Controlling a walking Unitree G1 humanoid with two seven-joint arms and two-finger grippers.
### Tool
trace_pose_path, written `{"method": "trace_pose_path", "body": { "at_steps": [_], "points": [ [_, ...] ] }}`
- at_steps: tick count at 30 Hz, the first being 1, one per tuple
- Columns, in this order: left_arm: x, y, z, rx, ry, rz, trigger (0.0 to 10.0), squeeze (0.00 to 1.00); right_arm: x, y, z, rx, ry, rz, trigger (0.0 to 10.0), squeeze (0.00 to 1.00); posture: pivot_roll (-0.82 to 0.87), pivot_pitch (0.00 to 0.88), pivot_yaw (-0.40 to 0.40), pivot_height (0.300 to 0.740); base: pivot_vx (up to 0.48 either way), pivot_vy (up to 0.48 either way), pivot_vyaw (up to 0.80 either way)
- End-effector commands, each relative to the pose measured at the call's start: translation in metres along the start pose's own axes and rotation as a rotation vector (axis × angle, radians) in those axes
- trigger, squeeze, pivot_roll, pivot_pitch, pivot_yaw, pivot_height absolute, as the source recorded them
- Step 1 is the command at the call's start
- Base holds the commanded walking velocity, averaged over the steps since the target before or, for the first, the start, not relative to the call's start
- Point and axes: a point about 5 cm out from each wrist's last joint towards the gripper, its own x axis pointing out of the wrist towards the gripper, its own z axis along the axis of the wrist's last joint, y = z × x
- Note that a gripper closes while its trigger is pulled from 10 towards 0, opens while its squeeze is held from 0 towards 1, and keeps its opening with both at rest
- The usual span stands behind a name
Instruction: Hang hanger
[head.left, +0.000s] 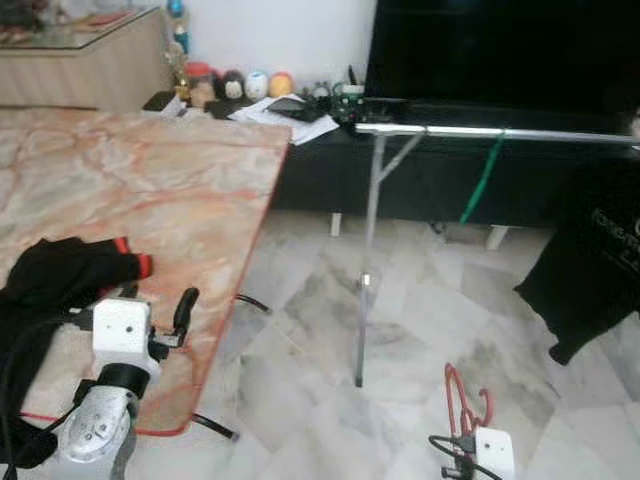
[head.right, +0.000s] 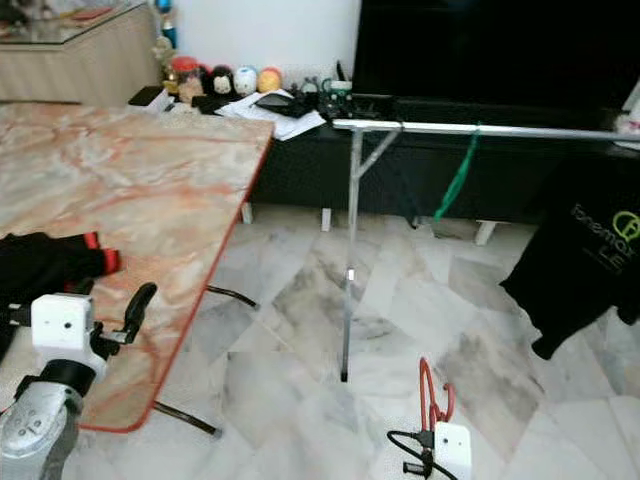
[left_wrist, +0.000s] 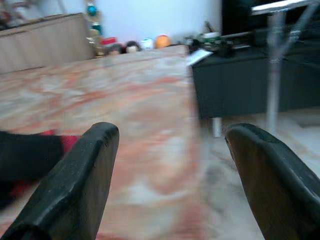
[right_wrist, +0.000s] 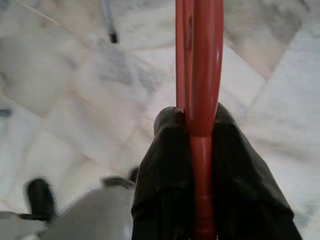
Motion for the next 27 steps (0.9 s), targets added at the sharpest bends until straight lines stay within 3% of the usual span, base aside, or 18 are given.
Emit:
{"method": "trace_pose_path", "body": {
  "at_steps": [1,19,27],
  "points": [
    [0.000,0.001,-0.002,0.017,0.005,-0.009,10.0,0.00,0.001,-0.002,0.005,0.000,-0.020,-0.006,10.0,0.00,-0.08,0.000,-0.002,0.740,0.000,-0.337,0.00],
    [0.005,-0.006,-0.013,0.003,0.030,-0.063,10.0,0.00,0.000,-0.001,0.002,0.004,-0.016,-0.010,10.0,0.00,-0.08,0.000,0.013,0.740,0.000,-0.338,0.00],
    [0.005,-0.012,-0.047,0.039,0.167,-0.116,10.0,0.00,0.000,-0.001,0.003,0.007,-0.019,-0.012,10.0,0.00,-0.08,0.000,0.014,0.740,0.000,-0.178,0.00]
  ]
}}
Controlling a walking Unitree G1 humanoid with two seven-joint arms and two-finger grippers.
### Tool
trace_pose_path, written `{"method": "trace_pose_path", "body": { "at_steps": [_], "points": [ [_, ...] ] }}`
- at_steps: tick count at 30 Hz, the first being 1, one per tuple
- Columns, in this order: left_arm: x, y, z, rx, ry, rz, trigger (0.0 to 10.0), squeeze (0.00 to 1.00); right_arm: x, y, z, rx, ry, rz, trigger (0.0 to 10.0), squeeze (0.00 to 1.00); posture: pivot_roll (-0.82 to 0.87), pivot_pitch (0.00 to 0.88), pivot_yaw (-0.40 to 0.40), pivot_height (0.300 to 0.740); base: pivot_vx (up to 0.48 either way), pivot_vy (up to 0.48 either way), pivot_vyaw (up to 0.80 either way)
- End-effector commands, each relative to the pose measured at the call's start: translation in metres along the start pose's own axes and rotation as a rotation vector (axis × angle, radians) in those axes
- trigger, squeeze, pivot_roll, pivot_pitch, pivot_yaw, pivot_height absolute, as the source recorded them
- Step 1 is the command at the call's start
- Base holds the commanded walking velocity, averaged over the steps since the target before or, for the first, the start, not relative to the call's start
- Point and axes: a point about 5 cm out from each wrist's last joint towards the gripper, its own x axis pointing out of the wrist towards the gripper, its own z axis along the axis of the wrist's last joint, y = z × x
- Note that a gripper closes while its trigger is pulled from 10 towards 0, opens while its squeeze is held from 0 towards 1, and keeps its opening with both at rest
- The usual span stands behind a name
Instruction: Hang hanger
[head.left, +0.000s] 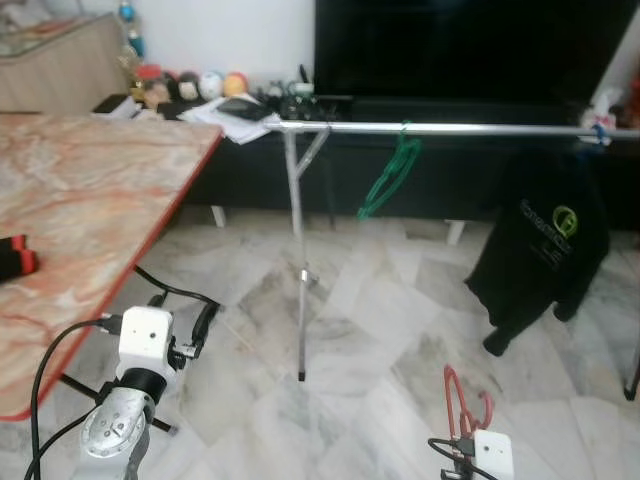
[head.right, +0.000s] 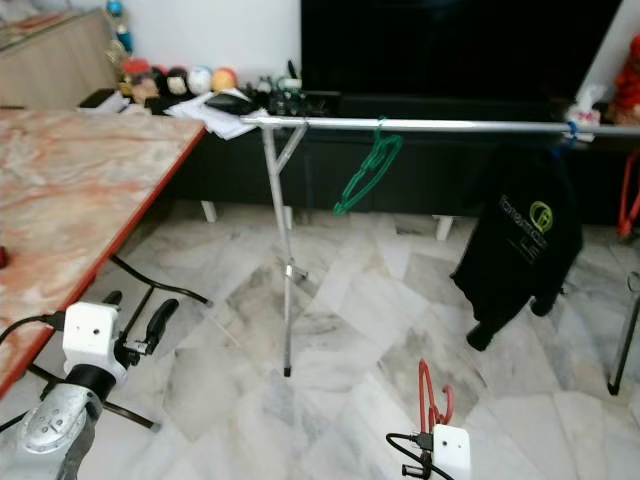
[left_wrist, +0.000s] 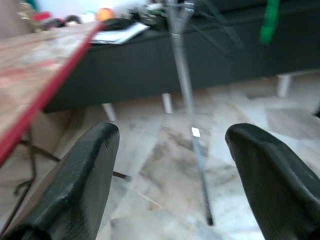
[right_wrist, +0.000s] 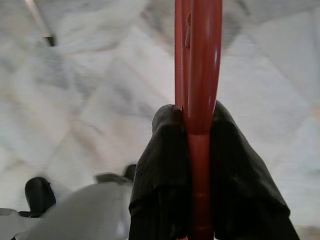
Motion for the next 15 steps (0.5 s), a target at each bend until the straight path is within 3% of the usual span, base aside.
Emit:
{"method": "trace_pose_path", "body": {
  "at_steps": [1,8,15],
  "points": [
    [0.000,0.004,-0.014,0.022,0.062,0.000,10.0,0.00,0.002,0.006,0.007,0.010,-0.024,0.010,10.0,0.00,-0.08,0.000,0.013,0.740,0.000,0.000,0.00],
    [0.001,-0.003,-0.075,0.008,0.346,-0.010,10.0,0.00,0.002,0.007,0.008,0.016,-0.026,0.008,10.0,0.00,-0.09,0.000,0.013,0.740,0.000,0.000,0.00],
    [-0.020,0.005,-0.125,-0.022,0.600,0.078,10.0,0.00,0.002,0.007,0.009,0.023,-0.031,0.005,10.0,0.00,-0.09,0.000,0.010,0.740,0.000,0.000,0.00]
  ]
}}
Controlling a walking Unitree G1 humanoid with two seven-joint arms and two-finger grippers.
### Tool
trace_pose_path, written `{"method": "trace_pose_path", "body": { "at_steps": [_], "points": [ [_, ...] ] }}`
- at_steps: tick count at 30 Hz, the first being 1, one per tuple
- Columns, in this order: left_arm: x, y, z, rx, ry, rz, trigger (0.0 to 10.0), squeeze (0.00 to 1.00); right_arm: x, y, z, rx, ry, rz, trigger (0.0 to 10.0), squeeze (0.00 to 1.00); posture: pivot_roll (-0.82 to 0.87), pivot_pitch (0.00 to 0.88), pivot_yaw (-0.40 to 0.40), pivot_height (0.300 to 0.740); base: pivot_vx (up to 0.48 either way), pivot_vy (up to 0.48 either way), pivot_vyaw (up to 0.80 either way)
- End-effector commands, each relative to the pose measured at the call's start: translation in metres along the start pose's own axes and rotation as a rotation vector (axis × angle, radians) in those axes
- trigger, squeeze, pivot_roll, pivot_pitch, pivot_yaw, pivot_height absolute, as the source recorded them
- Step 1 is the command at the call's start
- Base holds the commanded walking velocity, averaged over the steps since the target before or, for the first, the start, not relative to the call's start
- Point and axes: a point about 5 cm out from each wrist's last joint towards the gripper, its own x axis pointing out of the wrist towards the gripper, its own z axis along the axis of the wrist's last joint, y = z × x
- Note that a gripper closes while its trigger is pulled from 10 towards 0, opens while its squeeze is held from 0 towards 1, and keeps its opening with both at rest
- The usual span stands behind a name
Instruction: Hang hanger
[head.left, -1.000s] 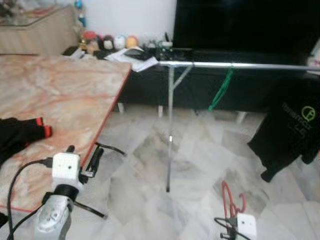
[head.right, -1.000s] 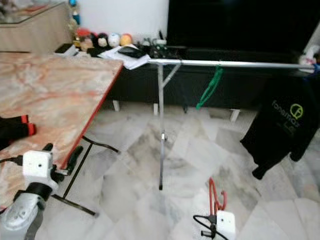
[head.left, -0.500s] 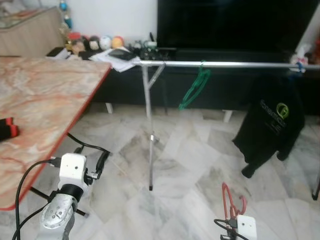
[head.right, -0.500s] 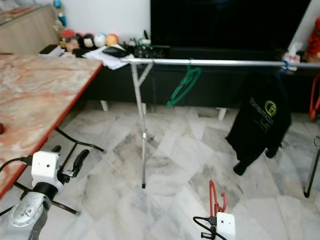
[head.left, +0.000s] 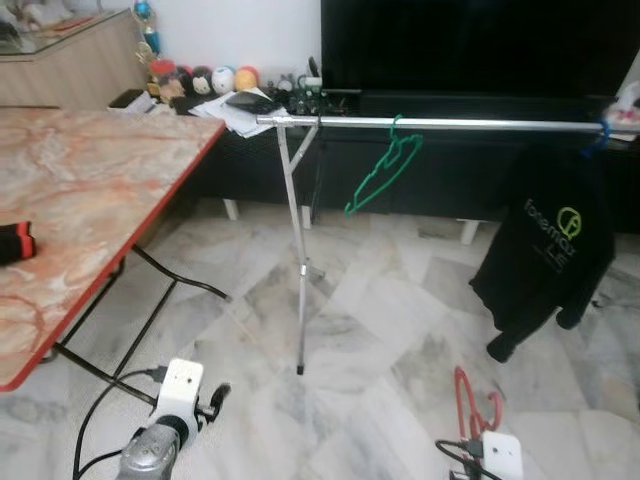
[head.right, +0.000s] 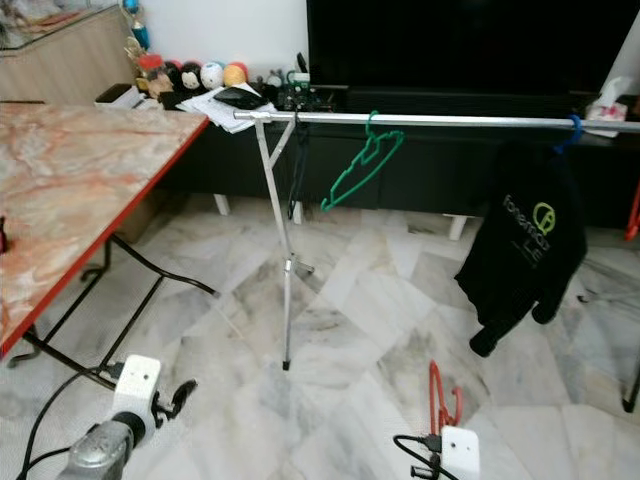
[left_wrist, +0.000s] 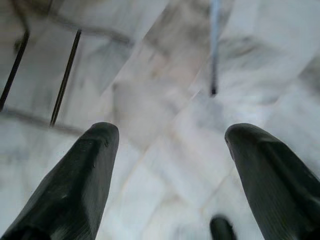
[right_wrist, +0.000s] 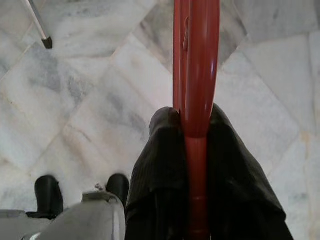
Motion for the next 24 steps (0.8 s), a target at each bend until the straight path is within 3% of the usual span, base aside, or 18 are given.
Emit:
{"method": "trace_pose_path", "body": {
  "at_steps": [1,6,10,15,24],
  "points": [
    [-0.005,0.012,-0.023,-0.017,0.092,0.058,10.0,0.00,0.000,0.003,0.002,0.015,-0.010,0.009,10.0,0.00,-0.09,0.000,0.008,0.740,0.000,0.000,0.00],
    [-0.017,0.015,-0.059,-0.064,0.247,0.103,10.0,0.00,0.000,0.003,0.001,0.013,-0.011,0.012,10.0,0.00,-0.09,0.000,0.002,0.740,0.000,0.000,0.00],
    [-0.020,0.009,-0.066,-0.064,0.275,0.089,10.0,0.00,0.000,0.002,0.000,0.013,-0.008,0.004,10.0,0.00,-0.10,0.000,0.003,0.740,0.000,0.000,0.00],
    [-0.018,0.001,-0.068,-0.075,0.278,0.070,10.0,0.00,0.000,0.002,-0.001,0.033,0.006,-0.004,10.0,0.00,-0.10,0.000,0.002,0.740,0.000,0.000,0.00],
    [-0.015,-0.003,-0.066,-0.086,0.268,0.052,10.0,0.00,0.000,0.001,-0.001,0.020,0.012,-0.002,10.0,0.00,-0.10,0.000,0.002,0.740,0.000,0.000,-0.78]
  ]
}}
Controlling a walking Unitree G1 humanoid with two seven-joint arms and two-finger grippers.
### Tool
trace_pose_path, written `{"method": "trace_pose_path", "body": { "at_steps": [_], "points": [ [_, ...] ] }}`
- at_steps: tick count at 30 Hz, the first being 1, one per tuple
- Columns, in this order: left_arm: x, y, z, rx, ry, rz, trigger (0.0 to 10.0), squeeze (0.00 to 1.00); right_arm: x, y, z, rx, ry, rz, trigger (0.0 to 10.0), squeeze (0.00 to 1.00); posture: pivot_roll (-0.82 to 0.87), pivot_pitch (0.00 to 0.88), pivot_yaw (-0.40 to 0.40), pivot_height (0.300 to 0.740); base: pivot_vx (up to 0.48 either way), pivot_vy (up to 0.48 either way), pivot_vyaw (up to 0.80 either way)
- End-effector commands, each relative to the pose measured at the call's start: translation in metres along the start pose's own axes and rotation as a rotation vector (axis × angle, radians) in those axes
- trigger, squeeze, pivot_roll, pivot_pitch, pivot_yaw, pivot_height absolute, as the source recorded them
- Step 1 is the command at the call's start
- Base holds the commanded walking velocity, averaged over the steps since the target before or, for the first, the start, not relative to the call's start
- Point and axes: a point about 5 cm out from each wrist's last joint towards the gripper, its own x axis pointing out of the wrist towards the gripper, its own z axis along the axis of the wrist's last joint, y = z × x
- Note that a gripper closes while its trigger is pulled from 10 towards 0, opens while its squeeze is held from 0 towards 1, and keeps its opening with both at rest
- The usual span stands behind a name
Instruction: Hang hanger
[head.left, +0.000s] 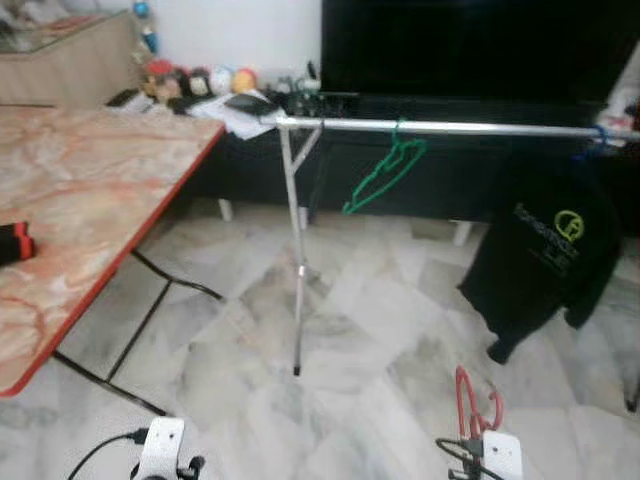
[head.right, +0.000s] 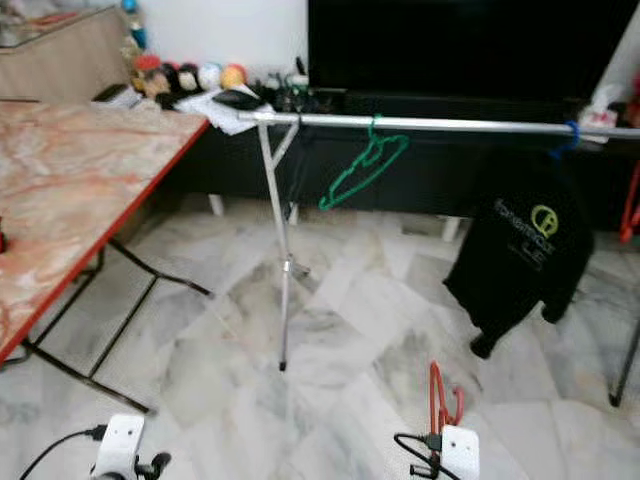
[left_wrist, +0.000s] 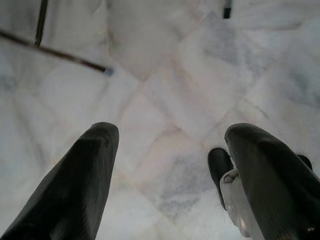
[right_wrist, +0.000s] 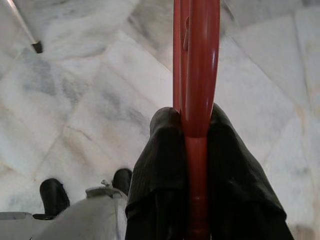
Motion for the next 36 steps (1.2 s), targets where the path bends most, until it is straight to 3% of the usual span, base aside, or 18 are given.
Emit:
{"method": "trace_pose_path", "body": {
  "at_steps": [1,7,12,25,30,36],
  "points": [
    [0.000,-0.003,-0.003,-0.001,0.007,-0.019,10.0,0.00,0.000,-0.001,0.001,-0.002,0.001,-0.002,10.0,0.00,-0.11,0.000,0.002,0.740,0.000,0.000,-0.80],
    [-0.001,-0.008,-0.006,-0.008,0.007,-0.037,10.0,0.00,0.000,-0.001,0.000,0.001,0.002,-0.005,10.0,0.00,-0.11,0.000,0.002,0.740,0.000,0.000,-0.77],
    [-0.002,-0.010,-0.009,-0.003,0.011,-0.053,10.0,0.00,0.000,-0.002,0.000,-0.002,-0.003,-0.002,10.0,0.00,-0.11,0.000,0.002,0.740,0.097,0.000,0.00],
    [-0.001,-0.013,-0.006,0.010,0.003,-0.069,10.0,0.00,0.000,-0.002,-0.001,0.014,-0.001,-0.019,10.0,0.00,-0.11,0.000,0.008,0.740,0.332,0.000,0.00],
    [-0.001,-0.014,-0.008,0.008,0.006,-0.071,10.0,0.00,0.000,-0.002,-0.001,0.015,-0.002,-0.018,10.0,0.00,-0.11,0.000,0.008,0.740,0.353,0.000,-0.79],
    [-0.003,-0.014,-0.012,0.004,0.015,-0.069,10.0,0.00,0.000,-0.001,0.001,0.004,-0.012,-0.011,10.0,0.00,-0.10,0.000,0.007,0.740,0.354,0.000,0.00]
  ]
}}
